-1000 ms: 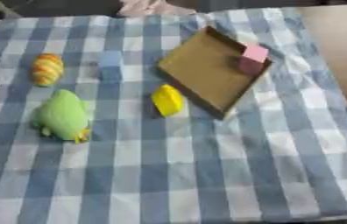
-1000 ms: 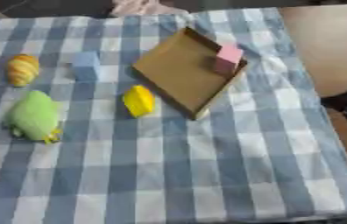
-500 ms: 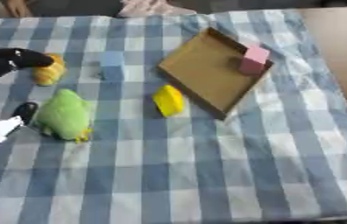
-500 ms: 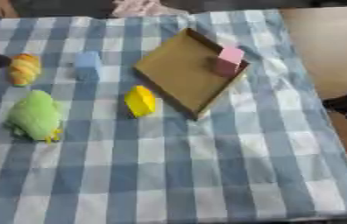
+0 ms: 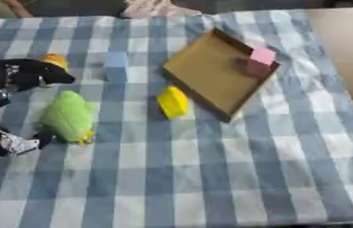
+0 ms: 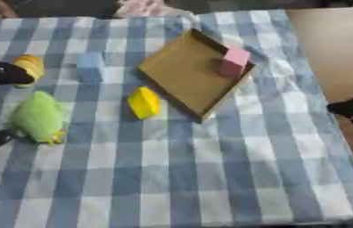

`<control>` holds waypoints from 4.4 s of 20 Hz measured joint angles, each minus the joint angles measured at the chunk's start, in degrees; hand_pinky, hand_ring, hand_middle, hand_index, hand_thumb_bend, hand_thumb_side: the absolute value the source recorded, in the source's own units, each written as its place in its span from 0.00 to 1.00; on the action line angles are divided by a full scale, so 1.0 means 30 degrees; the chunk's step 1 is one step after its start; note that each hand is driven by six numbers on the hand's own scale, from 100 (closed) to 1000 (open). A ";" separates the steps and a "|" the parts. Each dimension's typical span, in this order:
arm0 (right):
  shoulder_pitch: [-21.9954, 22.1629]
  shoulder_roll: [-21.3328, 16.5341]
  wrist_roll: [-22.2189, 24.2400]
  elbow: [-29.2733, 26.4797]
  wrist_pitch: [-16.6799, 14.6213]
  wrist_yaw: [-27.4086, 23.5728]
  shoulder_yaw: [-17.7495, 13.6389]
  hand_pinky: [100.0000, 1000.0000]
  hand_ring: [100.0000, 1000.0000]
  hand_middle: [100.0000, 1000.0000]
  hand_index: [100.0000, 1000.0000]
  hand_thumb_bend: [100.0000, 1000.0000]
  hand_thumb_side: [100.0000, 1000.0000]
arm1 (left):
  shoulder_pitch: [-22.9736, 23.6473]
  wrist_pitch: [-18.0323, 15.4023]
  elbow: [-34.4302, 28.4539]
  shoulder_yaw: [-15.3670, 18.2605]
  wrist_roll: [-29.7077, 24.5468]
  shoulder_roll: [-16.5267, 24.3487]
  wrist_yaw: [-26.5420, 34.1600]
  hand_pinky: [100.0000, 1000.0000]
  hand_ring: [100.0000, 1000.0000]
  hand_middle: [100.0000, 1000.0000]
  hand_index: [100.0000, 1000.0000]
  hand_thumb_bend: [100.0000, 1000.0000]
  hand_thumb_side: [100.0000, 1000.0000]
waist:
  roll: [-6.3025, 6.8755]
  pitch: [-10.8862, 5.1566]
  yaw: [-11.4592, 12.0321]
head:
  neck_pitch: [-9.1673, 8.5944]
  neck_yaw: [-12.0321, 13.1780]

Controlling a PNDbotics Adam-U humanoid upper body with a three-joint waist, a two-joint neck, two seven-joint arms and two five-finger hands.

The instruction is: Pick up objects on the table and place them in the box.

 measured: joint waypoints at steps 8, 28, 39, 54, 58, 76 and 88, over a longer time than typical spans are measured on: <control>-0.0151 0.0027 0.0105 0.0000 0.0257 0.0018 0.0000 0.89 0.79 0.71 0.89 0.00 0.48 | -0.1421 0.0075 0.1990 -0.0964 -0.1667 -0.1370 -0.1994 0.96 0.94 0.84 0.97 0.27 0.20 | 0.0104 0.0156 -0.0148 | -0.0009 0.0148; -0.0305 0.0336 0.0263 0.0000 0.0576 0.0210 0.0000 0.89 0.78 0.70 0.89 0.00 0.48 | -0.2295 -0.0457 0.5763 -0.1499 -0.1402 -0.2451 -0.6972 0.96 0.94 0.85 0.97 0.33 0.20 | 0.0192 0.0381 -0.0272 | -0.0180 0.0336; -0.0298 0.0524 0.0341 0.0000 0.0676 0.0369 -0.0001 0.89 0.78 0.71 0.89 0.00 0.48 | -0.2334 -0.0010 0.5588 -0.1376 -0.0471 -0.2867 -0.6484 0.86 0.80 0.70 0.83 0.00 0.17 | 0.0187 0.0460 -0.0356 | -0.0184 0.0347; -0.0111 0.0300 0.0398 0.0000 0.0908 -0.0169 0.0155 0.89 0.78 0.71 0.89 0.00 0.48 | -0.6064 -0.0605 0.2093 -0.1046 0.0545 -0.6159 -0.3933 0.76 0.66 0.55 0.76 0.00 0.17 | 0.0316 -0.0523 -0.1066 | 0.0237 0.0526; -0.0130 0.0051 0.0505 0.0000 0.1001 -0.0676 0.0326 0.89 0.78 0.71 0.89 0.00 0.48 | -0.7580 -0.0626 0.2544 -0.2078 -0.0135 -0.7693 -0.3096 0.76 0.65 0.53 0.75 0.00 0.18 | 0.0383 -0.0674 -0.1718 | 0.0374 0.0867; -0.0990 -0.0169 0.0859 0.0000 0.1329 -0.1282 0.0355 0.89 0.79 0.71 0.89 0.00 0.48 | -1.3970 -0.0061 0.9750 -0.1367 -0.3364 -1.4349 -0.4871 0.79 0.70 0.57 0.77 0.00 0.16 | 0.0829 0.0252 -0.2385 | -0.0222 0.1222; -0.0886 0.0032 0.0781 0.0000 0.1418 -0.0789 0.0258 0.89 0.79 0.70 0.89 0.00 0.47 | -1.4503 -0.3099 1.5126 -0.1399 -0.2162 -1.5249 -0.8075 0.87 0.80 0.70 0.85 0.00 0.16 | 0.0848 0.0350 -0.2285 | -0.0161 0.1082</control>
